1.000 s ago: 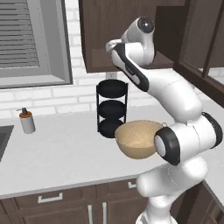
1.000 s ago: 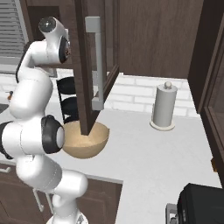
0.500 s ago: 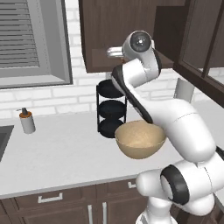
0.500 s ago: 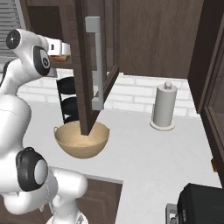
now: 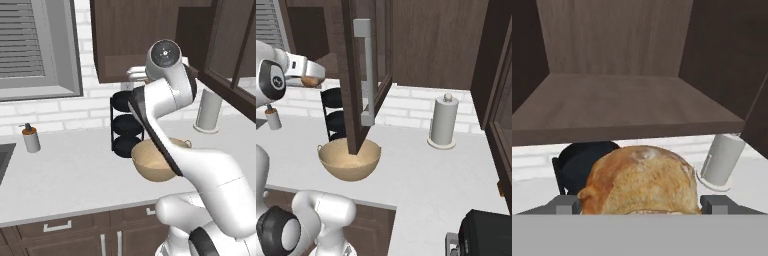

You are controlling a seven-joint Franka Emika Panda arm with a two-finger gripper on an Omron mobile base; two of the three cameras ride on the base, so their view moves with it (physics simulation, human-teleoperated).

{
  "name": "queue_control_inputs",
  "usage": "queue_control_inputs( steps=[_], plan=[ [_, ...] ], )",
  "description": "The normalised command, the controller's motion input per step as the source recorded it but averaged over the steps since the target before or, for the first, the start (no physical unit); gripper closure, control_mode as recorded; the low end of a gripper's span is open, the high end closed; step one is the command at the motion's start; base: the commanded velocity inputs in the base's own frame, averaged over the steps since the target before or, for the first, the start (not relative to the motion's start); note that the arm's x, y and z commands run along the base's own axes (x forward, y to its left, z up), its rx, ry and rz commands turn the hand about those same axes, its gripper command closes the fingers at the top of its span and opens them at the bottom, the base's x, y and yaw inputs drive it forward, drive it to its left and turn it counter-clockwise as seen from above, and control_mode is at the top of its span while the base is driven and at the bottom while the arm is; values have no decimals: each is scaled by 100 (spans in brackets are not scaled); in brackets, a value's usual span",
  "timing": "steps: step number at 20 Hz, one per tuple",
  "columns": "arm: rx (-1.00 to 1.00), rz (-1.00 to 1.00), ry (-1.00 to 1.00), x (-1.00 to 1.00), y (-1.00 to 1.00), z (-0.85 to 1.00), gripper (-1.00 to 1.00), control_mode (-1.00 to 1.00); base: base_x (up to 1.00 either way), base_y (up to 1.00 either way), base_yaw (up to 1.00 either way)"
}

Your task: Open the cabinet, pick up the bread from the cabinet and place it in the basket. Then move the basket to the dining counter.

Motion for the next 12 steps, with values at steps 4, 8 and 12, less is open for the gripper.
queue_control_inputs(
  steps=[4, 8, 12],
  plan=[
    [2, -2, 9, -100, -22, -40, 100, -100, 0, 0, 0],
    [12, 0, 12, -71, -32, -58, 100, -100, 0, 0, 0],
    [11, 0, 13, -16, -31, -81, 100, -100, 0, 0, 0]
  ],
)
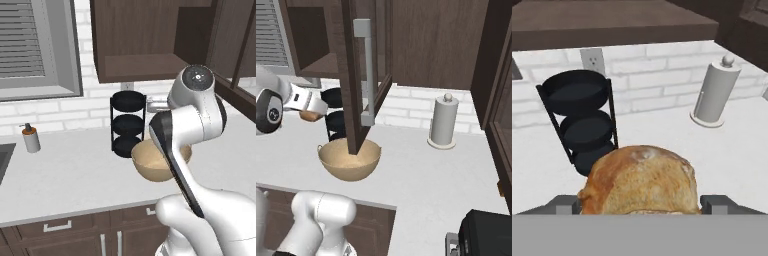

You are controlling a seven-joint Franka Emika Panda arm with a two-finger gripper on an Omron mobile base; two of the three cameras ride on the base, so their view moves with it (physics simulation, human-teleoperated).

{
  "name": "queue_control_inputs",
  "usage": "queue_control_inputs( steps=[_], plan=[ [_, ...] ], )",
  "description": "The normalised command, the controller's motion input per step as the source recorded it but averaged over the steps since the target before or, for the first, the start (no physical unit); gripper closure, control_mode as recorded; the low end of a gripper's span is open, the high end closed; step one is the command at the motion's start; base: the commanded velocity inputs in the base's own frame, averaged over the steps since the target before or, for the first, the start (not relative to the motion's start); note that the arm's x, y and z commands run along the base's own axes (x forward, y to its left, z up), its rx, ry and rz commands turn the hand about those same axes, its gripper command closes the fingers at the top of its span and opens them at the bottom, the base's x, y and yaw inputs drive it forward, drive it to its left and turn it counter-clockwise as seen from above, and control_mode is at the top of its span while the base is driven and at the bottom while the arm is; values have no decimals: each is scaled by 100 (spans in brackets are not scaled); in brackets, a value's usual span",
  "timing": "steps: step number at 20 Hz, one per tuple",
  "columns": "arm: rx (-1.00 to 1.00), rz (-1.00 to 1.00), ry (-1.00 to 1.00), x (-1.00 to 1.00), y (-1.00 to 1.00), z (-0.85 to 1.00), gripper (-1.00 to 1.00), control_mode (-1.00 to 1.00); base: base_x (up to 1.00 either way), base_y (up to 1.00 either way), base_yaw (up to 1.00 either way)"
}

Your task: Open the cabinet, pick up the bread from the cabinet and place it in the basket. Then move the basket to the dining counter.

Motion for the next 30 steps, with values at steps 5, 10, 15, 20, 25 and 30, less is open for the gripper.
queue_control_inputs(
  steps=[5, 10, 15, 20, 25, 30],
  plan=[
    [5, 0, 20, 2, -17, -73, 100, -100, 0, 0, 0],
    [0, 0, 38, 29, 0, -53, 100, -100, 0, 0, 0],
    [0, 0, 39, 59, 0, -51, 100, -100, 0, 0, 0],
    [0, 0, 36, 64, 0, -54, 100, -100, 0, 0, 0],
    [0, 0, 37, 51, -6, -61, 100, -100, 0, 0, 0],
    [0, -1, 29, 20, -16, -53, 100, -100, 0, 0, 0]
  ],
)
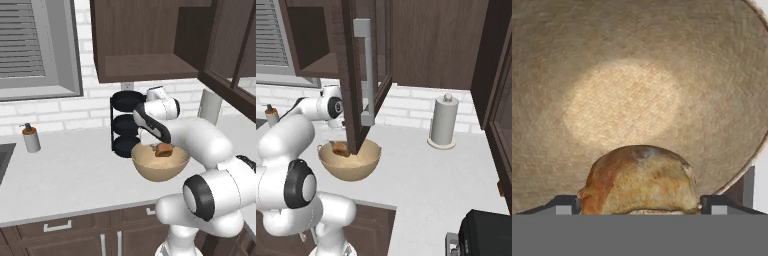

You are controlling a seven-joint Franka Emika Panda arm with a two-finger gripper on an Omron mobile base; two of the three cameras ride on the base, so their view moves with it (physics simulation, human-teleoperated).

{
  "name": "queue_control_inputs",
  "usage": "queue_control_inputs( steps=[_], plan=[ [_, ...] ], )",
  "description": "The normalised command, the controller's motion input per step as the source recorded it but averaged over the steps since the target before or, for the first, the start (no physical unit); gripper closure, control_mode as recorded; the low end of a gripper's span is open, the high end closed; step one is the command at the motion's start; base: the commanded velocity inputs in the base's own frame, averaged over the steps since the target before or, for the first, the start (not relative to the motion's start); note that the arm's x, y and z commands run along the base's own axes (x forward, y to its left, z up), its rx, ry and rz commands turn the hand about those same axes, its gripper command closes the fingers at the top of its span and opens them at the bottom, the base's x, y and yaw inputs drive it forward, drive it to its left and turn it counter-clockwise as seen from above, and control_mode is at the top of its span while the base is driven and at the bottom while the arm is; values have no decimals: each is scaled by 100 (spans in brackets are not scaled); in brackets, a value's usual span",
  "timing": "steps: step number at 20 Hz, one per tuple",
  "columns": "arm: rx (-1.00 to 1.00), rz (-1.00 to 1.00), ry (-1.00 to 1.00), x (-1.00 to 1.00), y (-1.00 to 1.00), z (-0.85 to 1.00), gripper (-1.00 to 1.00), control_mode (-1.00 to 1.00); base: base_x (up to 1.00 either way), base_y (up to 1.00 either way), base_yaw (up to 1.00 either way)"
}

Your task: Open the cabinet, pick up the bread from the cabinet and place it in the basket. Then move the basket to the dining counter.

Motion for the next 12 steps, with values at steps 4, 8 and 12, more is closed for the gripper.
queue_control_inputs(
  steps=[4, 8, 12],
  plan=[
    [0, 0, 24, 21, -11, -51, 100, -100, 0, 0, 0],
    [0, 0, 16, 17, -6, -45, 100, -100, 0, 0, 0],
    [10, 0, 3, 15, -3, -26, 100, -100, 0, 0, 0]
  ],
)
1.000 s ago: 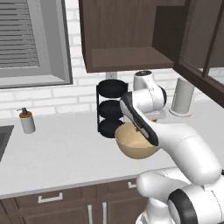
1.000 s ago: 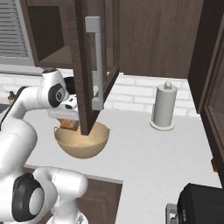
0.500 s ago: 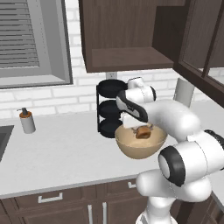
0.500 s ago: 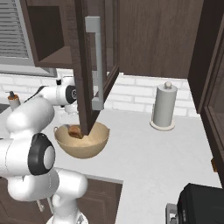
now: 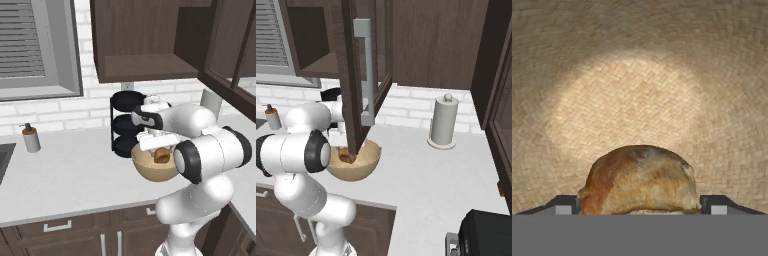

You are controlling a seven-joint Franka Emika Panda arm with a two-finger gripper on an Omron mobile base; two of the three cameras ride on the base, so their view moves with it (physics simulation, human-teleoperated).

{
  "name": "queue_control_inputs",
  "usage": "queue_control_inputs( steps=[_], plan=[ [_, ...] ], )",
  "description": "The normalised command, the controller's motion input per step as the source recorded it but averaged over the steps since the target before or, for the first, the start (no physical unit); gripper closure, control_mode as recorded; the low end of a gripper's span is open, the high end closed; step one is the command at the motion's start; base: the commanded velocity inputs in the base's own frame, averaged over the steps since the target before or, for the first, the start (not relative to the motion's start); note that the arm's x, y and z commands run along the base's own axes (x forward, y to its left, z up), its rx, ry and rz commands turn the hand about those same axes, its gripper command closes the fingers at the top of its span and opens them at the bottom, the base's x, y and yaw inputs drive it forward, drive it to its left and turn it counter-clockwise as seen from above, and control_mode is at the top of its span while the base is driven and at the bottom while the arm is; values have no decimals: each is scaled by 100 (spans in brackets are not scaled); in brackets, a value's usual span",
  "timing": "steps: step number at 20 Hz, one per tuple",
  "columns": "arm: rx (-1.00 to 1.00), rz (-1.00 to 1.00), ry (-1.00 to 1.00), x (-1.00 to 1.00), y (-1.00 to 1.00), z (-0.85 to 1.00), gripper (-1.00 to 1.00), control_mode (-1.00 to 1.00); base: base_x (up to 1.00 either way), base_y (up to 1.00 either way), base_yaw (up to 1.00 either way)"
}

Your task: Open the cabinet, pick up the bread from the cabinet and place it in the basket. Then move the basket to the dining counter.

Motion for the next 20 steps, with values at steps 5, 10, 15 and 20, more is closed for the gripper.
queue_control_inputs(
  steps=[5, 10, 15, 20],
  plan=[
    [8, 0, 0, 16, 0, -45, 100, -100, 0, 0, 0],
    [0, 0, 0, 11, 0, -51, 100, -100, 0, 0, 0],
    [0, 0, -2, 10, 0, -29, 100, -100, 0, 0, 0],
    [0, 0, -1, 0, 0, -4, -100, -100, 0, 0, 0]
  ],
)
